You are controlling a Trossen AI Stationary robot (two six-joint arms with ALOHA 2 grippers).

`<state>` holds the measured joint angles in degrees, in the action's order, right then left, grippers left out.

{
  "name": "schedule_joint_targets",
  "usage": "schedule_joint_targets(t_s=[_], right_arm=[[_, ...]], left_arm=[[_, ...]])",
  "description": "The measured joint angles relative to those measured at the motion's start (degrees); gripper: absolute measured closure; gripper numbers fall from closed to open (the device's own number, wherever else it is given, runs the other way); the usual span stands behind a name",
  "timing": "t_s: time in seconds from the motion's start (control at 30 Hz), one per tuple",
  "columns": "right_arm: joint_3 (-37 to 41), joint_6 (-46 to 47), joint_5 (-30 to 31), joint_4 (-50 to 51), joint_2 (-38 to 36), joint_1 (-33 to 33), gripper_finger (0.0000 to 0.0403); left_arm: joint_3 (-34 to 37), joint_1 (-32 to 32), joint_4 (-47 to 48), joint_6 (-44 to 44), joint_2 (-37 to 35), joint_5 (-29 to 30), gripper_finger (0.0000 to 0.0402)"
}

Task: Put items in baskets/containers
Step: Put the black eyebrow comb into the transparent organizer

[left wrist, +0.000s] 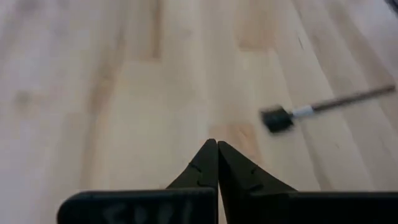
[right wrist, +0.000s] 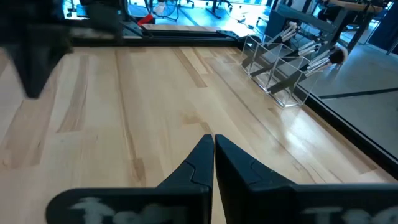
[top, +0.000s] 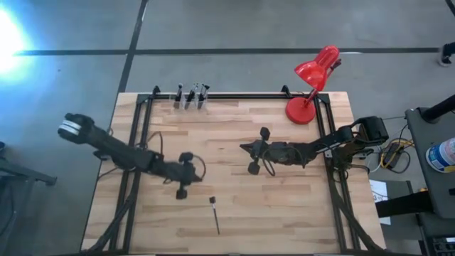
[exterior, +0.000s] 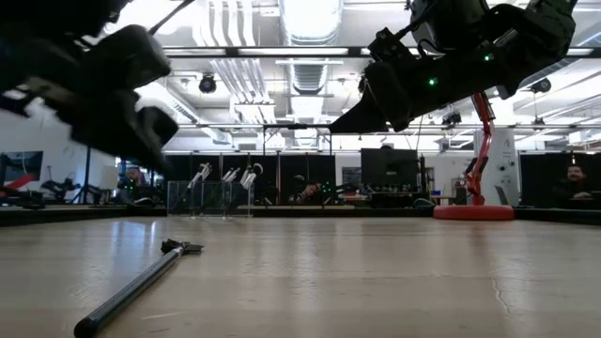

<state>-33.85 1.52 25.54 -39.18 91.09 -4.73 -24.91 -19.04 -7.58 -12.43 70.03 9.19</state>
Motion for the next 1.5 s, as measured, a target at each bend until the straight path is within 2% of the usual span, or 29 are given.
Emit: schedule_joint_targets(t_s=[0.17, 0.37, 0.63, 1.5], right_arm=[[0.0, 0.0, 0.0, 0.0, 0.0, 0.0, 0.0394], [0.4, 1.1, 0.0, 0.0, 0.0, 0.0, 0.0394], [1.0, 1.4, 0.0, 0.0, 0.0, 0.0, 0.0394], [1.1, 1.5, 0.0, 0.0, 0.0, 0.0, 0.0394]], left_arm=[[-1.6, -5.8, -2.9, -6.1, 6.9, 4.6, 0.0371], [-6.7, -8.7, -5.6, -14.3, 15.7, 7.9, 0.0323], [-11.9, -10.7, -5.4, -20.1, 23.3, 8.1, 0.0290], [-12.1, -12.9, -5.8, -24.6, 24.3, 10.6, 0.0286]])
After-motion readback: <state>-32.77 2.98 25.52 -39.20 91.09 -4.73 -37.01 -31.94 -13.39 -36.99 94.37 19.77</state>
